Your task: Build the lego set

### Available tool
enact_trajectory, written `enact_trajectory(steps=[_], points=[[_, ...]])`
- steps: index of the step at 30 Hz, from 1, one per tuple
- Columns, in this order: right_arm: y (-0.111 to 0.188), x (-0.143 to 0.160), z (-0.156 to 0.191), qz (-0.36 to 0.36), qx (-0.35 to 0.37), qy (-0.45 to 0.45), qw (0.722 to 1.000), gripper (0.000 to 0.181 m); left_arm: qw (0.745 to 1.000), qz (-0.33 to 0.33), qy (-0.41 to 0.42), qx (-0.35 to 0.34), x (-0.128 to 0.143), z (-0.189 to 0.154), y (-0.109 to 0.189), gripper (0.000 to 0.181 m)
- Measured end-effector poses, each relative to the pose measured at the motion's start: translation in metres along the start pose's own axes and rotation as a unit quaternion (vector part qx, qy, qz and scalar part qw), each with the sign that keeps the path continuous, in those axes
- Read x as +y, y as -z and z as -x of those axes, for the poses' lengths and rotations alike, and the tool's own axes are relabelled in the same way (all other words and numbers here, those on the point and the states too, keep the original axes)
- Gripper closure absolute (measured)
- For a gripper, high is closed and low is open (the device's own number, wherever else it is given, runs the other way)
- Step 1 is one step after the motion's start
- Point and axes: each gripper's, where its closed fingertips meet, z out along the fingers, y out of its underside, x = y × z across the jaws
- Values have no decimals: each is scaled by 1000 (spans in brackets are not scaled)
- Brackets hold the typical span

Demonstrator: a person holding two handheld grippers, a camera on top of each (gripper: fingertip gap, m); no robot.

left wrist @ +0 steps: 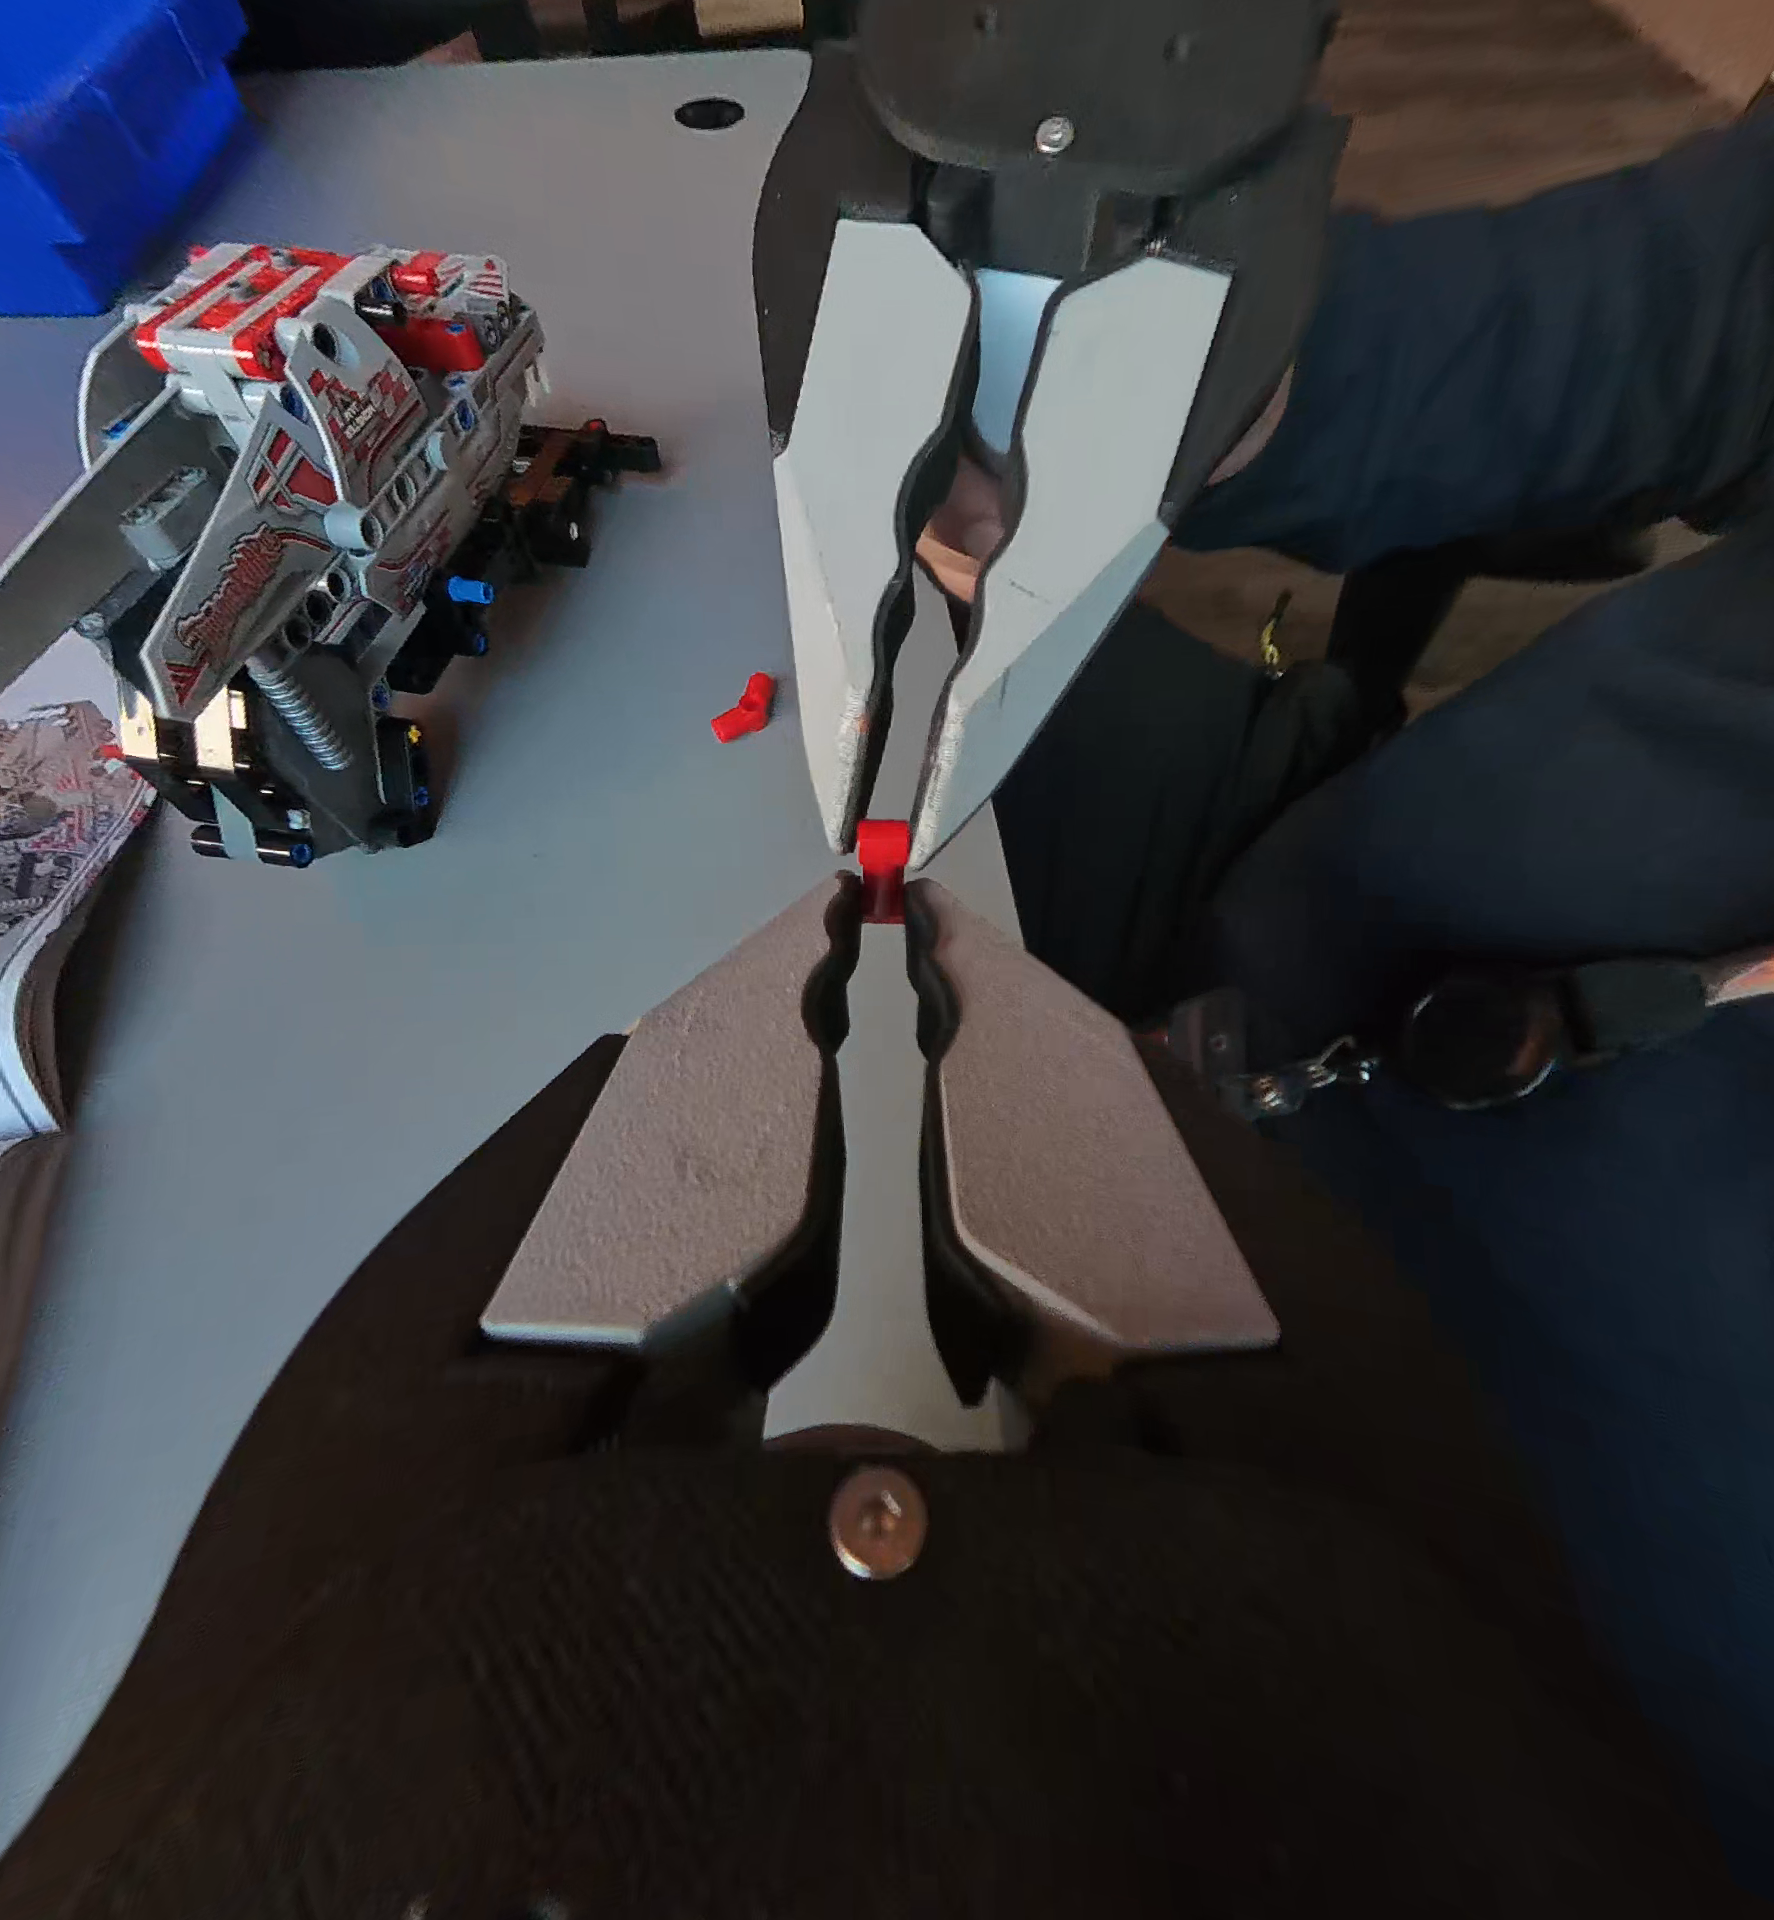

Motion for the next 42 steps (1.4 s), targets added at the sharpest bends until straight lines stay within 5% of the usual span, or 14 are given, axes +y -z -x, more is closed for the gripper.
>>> enact_trajectory(steps=[7, 15, 21, 37, 42], points=[[-7, -1, -1, -12, -2, -27, 1000, 175, 999, -17, 31, -30, 5, 3, 7, 176], [-25, -15, -18, -38, 7, -110, 993, 181, 984, -74, 81, -140, 6, 31, 37, 176], [-41, -31, -24, -80, -19, -190, 978, 160, 973, -84, 47, -209, 8, 46, 53, 176], [-67, -39, -27, -81, -21, -189, 978, 168, 967, -100, 45, -232, 12, 50, 59, 176], [-52, -44, -35, -103, -16, -181, 978, 164, 960, -208, 101, -158, -6, 48, 77, 176]])
